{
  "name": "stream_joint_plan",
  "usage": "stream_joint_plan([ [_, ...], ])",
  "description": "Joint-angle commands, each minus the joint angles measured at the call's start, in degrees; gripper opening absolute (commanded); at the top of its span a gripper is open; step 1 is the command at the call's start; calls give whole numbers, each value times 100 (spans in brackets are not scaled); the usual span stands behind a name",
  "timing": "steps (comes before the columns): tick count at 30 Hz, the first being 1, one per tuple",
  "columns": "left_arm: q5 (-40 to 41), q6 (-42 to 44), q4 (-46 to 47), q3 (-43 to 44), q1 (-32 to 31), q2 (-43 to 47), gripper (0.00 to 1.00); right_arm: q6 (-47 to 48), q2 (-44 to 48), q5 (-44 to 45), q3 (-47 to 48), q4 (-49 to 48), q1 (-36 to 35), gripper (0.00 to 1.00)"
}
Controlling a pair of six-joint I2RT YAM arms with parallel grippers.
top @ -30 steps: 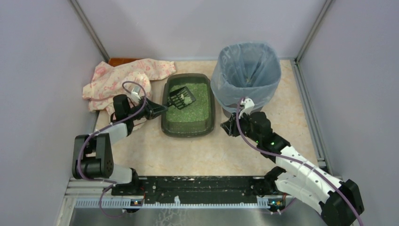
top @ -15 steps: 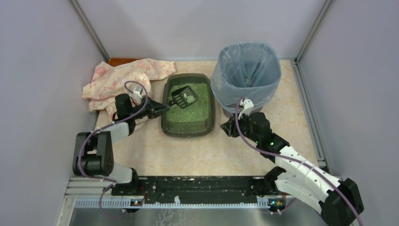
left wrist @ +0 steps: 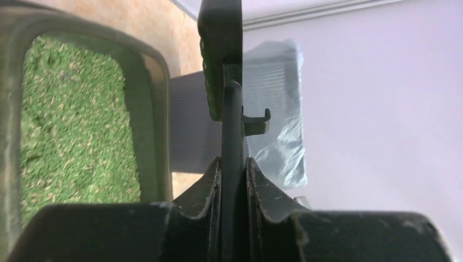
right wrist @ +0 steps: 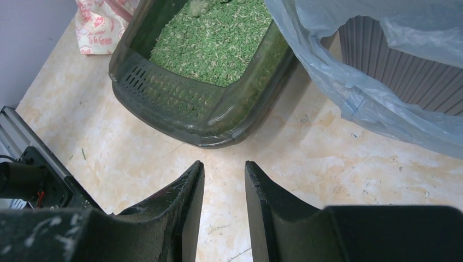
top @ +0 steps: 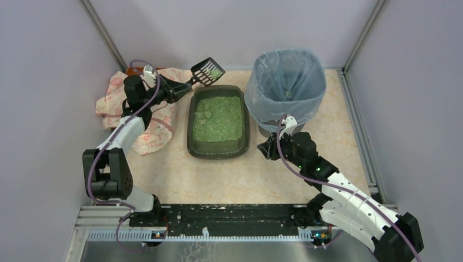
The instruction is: Clean the litter box
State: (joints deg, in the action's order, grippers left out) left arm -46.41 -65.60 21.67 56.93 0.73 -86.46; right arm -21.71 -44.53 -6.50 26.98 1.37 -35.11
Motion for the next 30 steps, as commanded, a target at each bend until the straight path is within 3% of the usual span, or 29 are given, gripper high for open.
stream_joint_plan([
  [1,425,-290,-362,705,-387,-155,0,-43,110,83,37,-156,13,34],
  [13,785,-413,-704,3048,-1454,-1093,0,17,375,148,70,133,13,34],
  [19,599,-303,-449,3492,-2008,-1417,0,2,608,232,28,249,13,34],
  [26,71,460,-394,4115,-2622,-2024,0,5,1170,336,92,378,13,32],
  [30,269,1535,-723,4339,-2912,-2155,0,122,1201,379,210,594,13,32],
])
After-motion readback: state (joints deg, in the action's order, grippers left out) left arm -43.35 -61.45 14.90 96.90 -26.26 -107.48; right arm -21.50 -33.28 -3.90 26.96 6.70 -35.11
